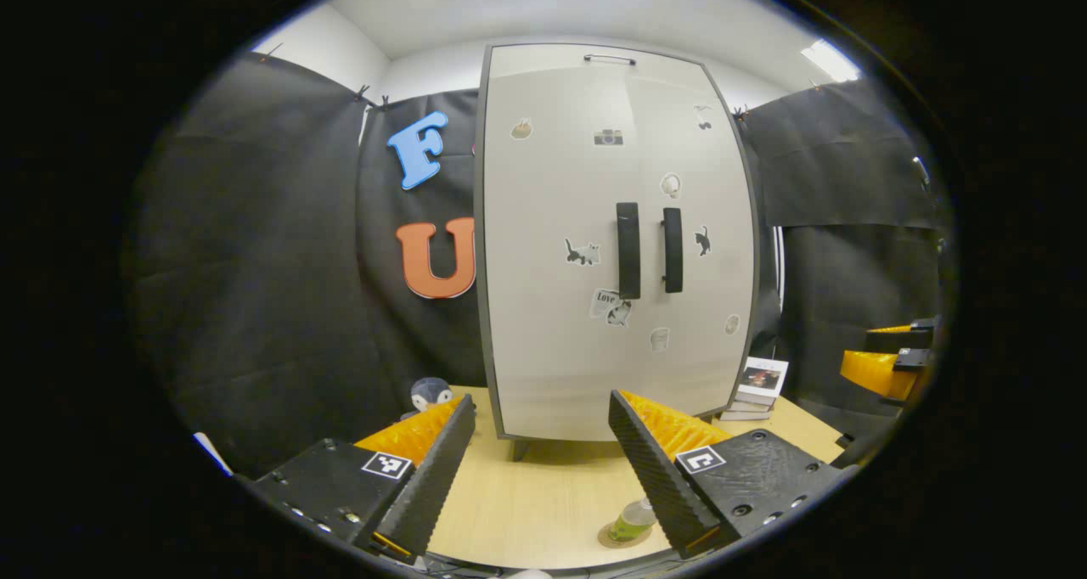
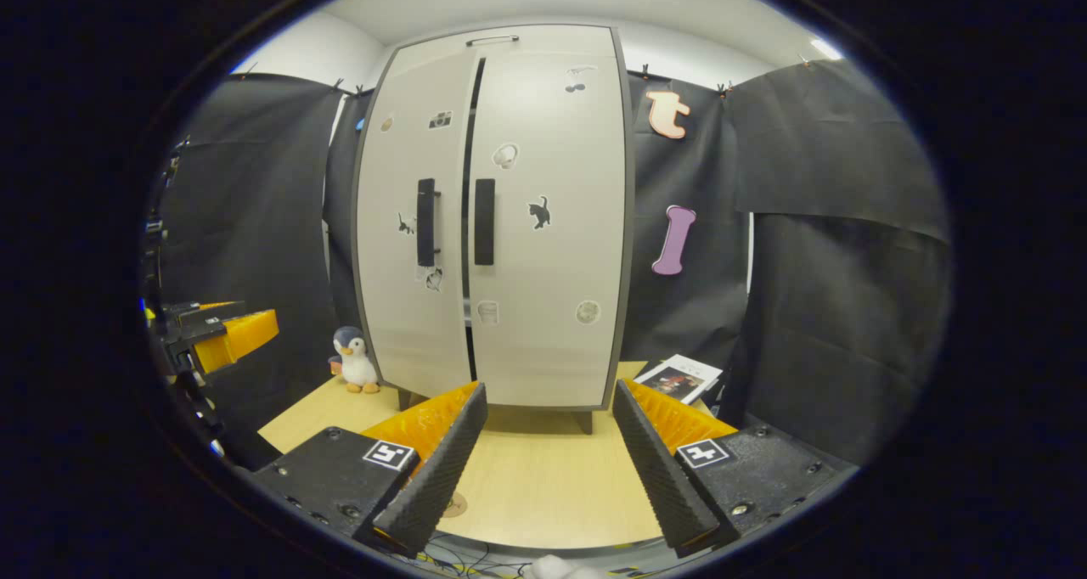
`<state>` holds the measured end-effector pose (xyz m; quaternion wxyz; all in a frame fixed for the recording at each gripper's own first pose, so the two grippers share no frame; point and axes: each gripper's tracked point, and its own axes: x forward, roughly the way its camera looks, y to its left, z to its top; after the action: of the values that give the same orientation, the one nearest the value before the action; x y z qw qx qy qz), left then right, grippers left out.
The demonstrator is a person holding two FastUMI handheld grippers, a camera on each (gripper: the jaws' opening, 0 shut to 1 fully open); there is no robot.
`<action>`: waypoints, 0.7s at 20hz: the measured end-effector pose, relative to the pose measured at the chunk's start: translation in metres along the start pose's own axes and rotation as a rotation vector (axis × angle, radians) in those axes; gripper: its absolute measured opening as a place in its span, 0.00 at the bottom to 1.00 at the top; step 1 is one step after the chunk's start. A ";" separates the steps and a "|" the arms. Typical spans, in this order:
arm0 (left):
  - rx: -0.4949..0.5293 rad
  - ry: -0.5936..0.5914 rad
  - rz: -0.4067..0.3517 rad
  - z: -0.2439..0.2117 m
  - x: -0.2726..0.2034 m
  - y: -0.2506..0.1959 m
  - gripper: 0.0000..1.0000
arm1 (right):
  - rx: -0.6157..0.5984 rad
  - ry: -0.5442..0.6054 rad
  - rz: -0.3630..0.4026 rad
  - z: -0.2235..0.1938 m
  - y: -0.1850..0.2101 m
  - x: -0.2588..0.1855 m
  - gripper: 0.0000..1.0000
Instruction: Grasp the bottle in the cabinet with the left hand and place it on the coaster, then close the right door with the right hand and the left door with the left hand.
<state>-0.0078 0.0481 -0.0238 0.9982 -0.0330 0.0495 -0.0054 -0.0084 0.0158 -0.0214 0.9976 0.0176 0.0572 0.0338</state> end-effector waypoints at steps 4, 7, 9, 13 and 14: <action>0.011 -0.009 0.017 0.002 -0.008 0.005 0.98 | 0.024 -0.018 0.011 0.005 0.008 0.002 0.98; 0.018 -0.019 0.019 0.005 -0.010 0.008 0.98 | 0.026 -0.023 0.013 0.008 0.012 0.003 0.98; 0.018 -0.023 0.014 0.006 -0.011 0.006 0.97 | 0.024 -0.023 0.011 0.008 0.013 0.004 0.98; 0.019 -0.020 0.000 0.003 -0.010 0.002 0.96 | 0.025 -0.023 0.005 0.008 0.013 0.005 0.98; 0.020 -0.021 0.002 0.004 -0.009 0.004 0.98 | 0.027 -0.025 0.001 0.009 0.013 0.006 0.98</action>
<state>-0.0169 0.0521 -0.0195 0.9990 -0.0231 0.0391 -0.0047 -0.0023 0.0285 -0.0131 0.9979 0.0313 0.0453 0.0332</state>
